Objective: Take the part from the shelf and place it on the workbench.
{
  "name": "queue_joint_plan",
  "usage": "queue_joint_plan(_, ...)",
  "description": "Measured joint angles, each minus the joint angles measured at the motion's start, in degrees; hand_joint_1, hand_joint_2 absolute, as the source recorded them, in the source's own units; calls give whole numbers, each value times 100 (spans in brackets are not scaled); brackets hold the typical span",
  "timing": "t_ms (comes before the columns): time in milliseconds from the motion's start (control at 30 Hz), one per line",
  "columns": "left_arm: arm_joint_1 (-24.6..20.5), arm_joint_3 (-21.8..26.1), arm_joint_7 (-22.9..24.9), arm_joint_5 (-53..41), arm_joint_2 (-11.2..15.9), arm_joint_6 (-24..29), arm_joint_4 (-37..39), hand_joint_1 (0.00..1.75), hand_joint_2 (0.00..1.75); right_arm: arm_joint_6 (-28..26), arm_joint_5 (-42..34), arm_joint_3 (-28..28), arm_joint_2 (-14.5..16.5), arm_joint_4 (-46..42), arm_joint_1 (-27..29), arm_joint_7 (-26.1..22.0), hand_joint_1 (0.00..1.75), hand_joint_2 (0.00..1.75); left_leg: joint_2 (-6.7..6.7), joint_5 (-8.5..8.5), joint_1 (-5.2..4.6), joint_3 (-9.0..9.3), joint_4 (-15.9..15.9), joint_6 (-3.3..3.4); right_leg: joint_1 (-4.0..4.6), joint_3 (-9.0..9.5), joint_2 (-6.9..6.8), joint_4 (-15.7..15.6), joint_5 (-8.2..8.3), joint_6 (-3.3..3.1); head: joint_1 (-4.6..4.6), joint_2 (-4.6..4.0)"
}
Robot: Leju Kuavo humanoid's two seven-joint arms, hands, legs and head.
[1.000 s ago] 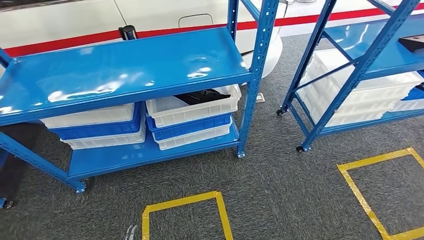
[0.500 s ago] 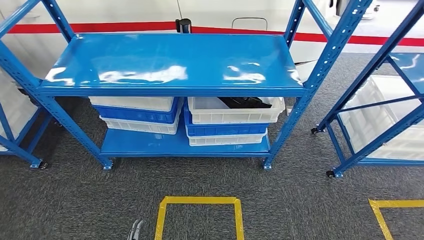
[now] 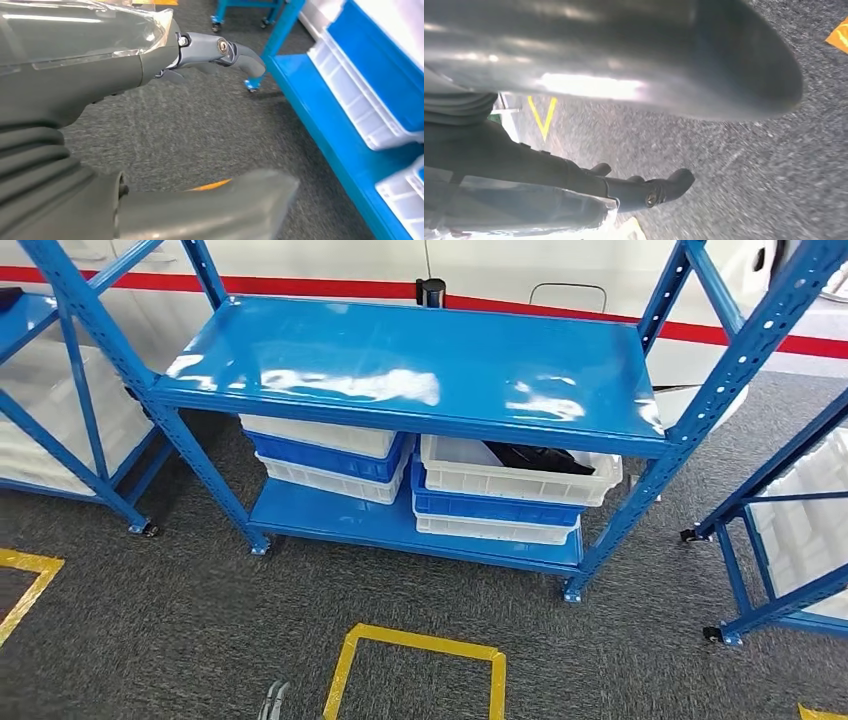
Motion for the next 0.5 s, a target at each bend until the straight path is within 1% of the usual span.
queue_joint_plan(33, 7, -2, 1, 2, 2, 0, 0, 0, 0, 0, 0, 0, 1, 0, -5, 0, 0, 0, 32, 117, 12, 47, -113, -5, 2, 9, -76, 0, -11, -3, -1, 0)
queue_joint_plan(67, 10, -3, 0, 4, 4, 0, -1, 0, 0, -1, 0, 0, 3, 0, -13, 0, 0, 0, 91, 298, 20, 211, -433, 2, 1, 22, -142, 0, -25, 4, -2, 0)
queue_joint_plan(100, 9, -5, 0, 7, 5, 0, -3, 0, 0, -1, 0, 0, 5, 0, -20, 0, 0, 0, 236, 474, 17, 436, -848, 24, 7, 48, -202, 0, -44, 20, -4, 0)
queue_joint_plan(133, 2, -8, 0, 7, 5, -1, -5, 0, 0, -1, 0, 0, 7, 0, -20, 0, 0, 0, 373, 595, 7, 632, -1200, 47, 30, 62, -258, 0, -70, 48, 1, 0)
queue_joint_plan(167, -6, -12, -1, 7, 4, -1, -10, 0, 0, -1, 0, 0, 8, 0, -21, 0, 0, 0, 470, 656, -10, 766, -1439, 72, 52, 77, -312, -4, -97, 82, 11, 0)
queue_joint_plan(200, -13, -16, -2, 7, 3, -1, -14, 0, 0, -1, 0, 0, 8, 0, -24, 0, 0, 0, 517, 662, -33, 826, -1549, 99, 72, 101, -370, -11, -120, 116, 22, 0)
queue_joint_plan(233, -16, -17, -2, 7, 2, 0, -16, 0, 0, -1, 0, -1, 8, 0, -32, 0, 0, 0, 456, 655, -55, 825, -1561, 124, 83, 124, -432, -25, -136, 151, 30, 0)
queue_joint_plan(267, -13, -18, -3, 7, 2, 1, -20, 0, 0, -1, 0, -1, 9, -1, -45, 0, 0, 0, 372, 669, -61, 838, -1586, 164, 92, 163, -486, -36, -148, 184, 36, 0)
queue_joint_plan(300, -6, -18, -3, 7, 2, 1, -23, 0, 0, -1, 0, -2, 7, -1, -58, 0, 0, 0, 303, 693, -58, 856, -1623, 204, 84, 187, -445, -12, -178, 212, 36, 0)
queue_joint_plan(333, -4, -18, -3, 6, 2, 2, -27, 0, 0, -1, 0, -2, 12, -2, -62, -3, 0, 0, 230, 727, -43, 873, -1662, 248, 74, 157, -317, 101, -258, 222, 40, 0)
queue_joint_plan(367, -8, -20, -3, 6, -1, 1, -31, 0, 0, -1, -2, -2, 14, -2, -58, -5, 0, 0, 153, 759, -24, 888, -1697, 281, 65, 59, -144, 328, -388, 216, 51, 0)
queue_joint_plan(400, -12, -25, -3, 6, -4, 1, -32, 0, 44, -1, -14, -7, 14, -2, -45, -7, 0, 0, 82, 773, -17, 886, -1709, 300, 41, -106, 51, 668, -552, 197, 60, 0)
queue_joint_plan(433, -18, -28, -3, 7, -7, -1, -33, 0, 87, -1, -27, -17, 16, -1, -28, -4, 0, 0, 4, 780, -14, 880, -1711, 313, 37, -310, 170, 1059, -714, 182, 71, 0)
queue_joint_plan(467, -16, -30, -3, 9, -10, -2, -33, 0, 131, -1, -41, -29, 11, -1, -16, 4, 0, 44, -68, 780, -15, 876, -1709, 313, 33, -493, 224, 1382, -811, 189, 77, 0)
queue_joint_plan(500, -13, -31, -3, 9, -10, -2, -33, 0, 175, -1, -52, -39, 8, 0, -9, 9, 0, 58, -103, 780, -17, 875, -1708, 314, 32, -593, 245, 1558, -862, 194, 79, 0)
